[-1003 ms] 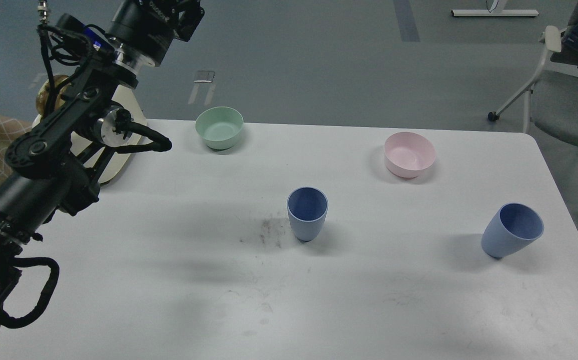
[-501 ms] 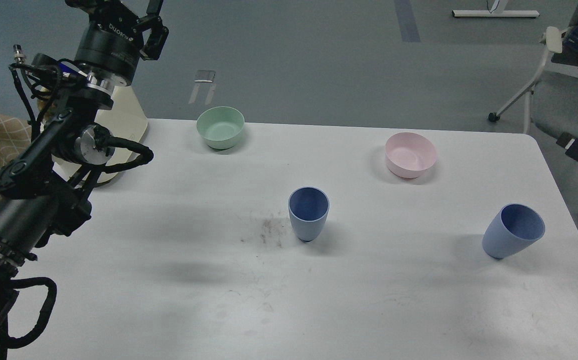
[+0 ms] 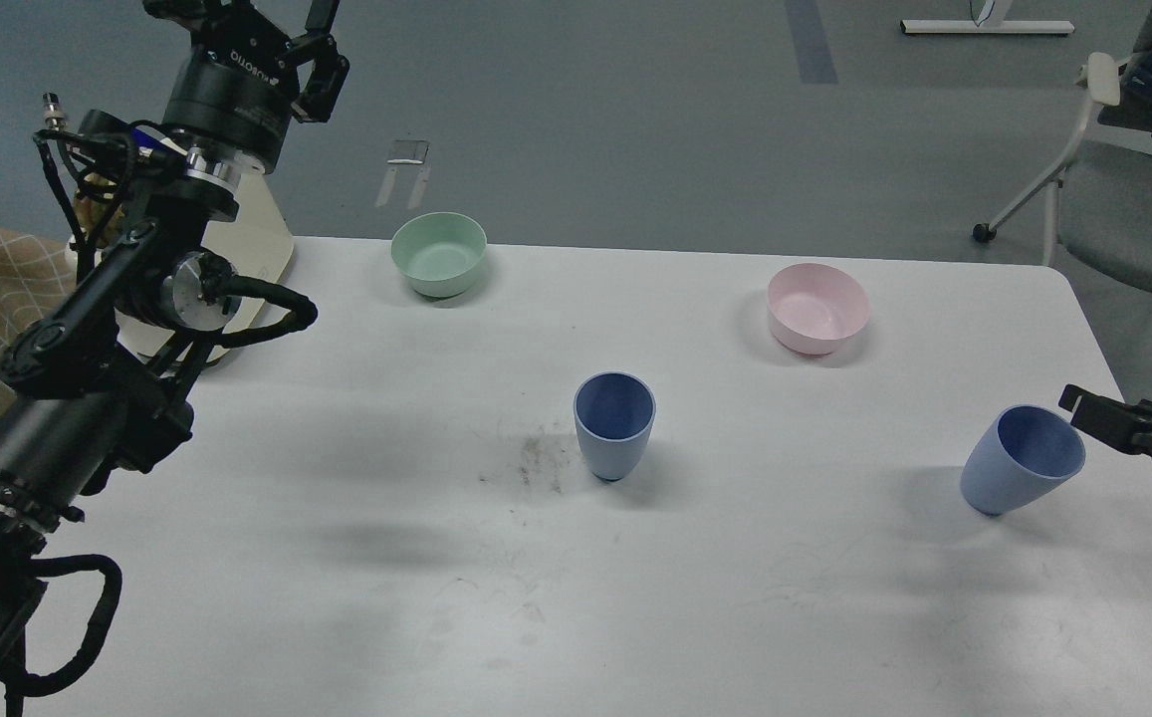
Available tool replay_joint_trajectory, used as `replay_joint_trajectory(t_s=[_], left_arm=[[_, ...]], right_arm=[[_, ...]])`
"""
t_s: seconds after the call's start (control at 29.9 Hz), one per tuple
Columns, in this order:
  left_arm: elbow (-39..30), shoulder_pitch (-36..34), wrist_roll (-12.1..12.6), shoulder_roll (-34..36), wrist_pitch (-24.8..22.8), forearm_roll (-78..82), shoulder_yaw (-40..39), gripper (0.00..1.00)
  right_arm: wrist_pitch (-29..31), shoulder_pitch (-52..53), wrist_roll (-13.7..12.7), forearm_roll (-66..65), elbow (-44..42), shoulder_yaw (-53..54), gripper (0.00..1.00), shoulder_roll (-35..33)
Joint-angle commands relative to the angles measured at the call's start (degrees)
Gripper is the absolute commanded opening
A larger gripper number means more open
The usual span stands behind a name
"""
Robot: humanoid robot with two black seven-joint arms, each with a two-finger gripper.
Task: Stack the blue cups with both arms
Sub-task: 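Reach the right gripper to the other blue cup, then grasp and lift the blue cup with the right gripper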
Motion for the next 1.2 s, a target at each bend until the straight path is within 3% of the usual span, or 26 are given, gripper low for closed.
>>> replay_joint_trajectory(t_s=[0.0, 0.17, 0.3, 0.33, 0.97, 1.07, 1.17], left_arm=[[-0.1, 0.0, -0.1, 0.0, 0.0, 0.0, -0.1, 0.97], [-0.1, 0.0, -0.2, 0.1, 0.0, 0.0, -0.2, 0.97], [-0.1, 0.1, -0.2, 0.1, 0.0, 0.0, -0.1, 0.97], [-0.2, 0.2, -0.2, 0.1, 0.0, 0.0, -0.1, 0.97], [-0.3, 0.1, -0.3, 0.3, -0.1, 0.1, 0.2, 0.97], [-0.3, 0.1, -0.2, 0.2, 0.0, 0.5, 0.3, 0.97], [-0.3, 0.1, -0.2, 0.1, 0.1, 0.6, 0.3, 0.97]], right_arm=[[0.0, 0.1, -0.1, -2.4, 0.3, -2.0, 0.69, 0.6], [0.0, 0.4, -0.6, -2.7, 0.2, -2.1, 0.66, 1.0], [0.0, 0.5, -0.6, -2.7, 0.2, -2.1, 0.40, 0.5], [0.0, 0.5, -0.6, -2.7, 0.2, -2.2, 0.37, 0.4], [0.0, -0.2, -0.6, -2.8, 0.1, -2.4, 0.37, 0.4], [0.0, -0.1, -0.6, -2.8, 0.1, -2.4, 0.32, 0.4], [0.0, -0.1, -0.6, -3.0, 0.1, -2.5, 0.12, 0.3]])
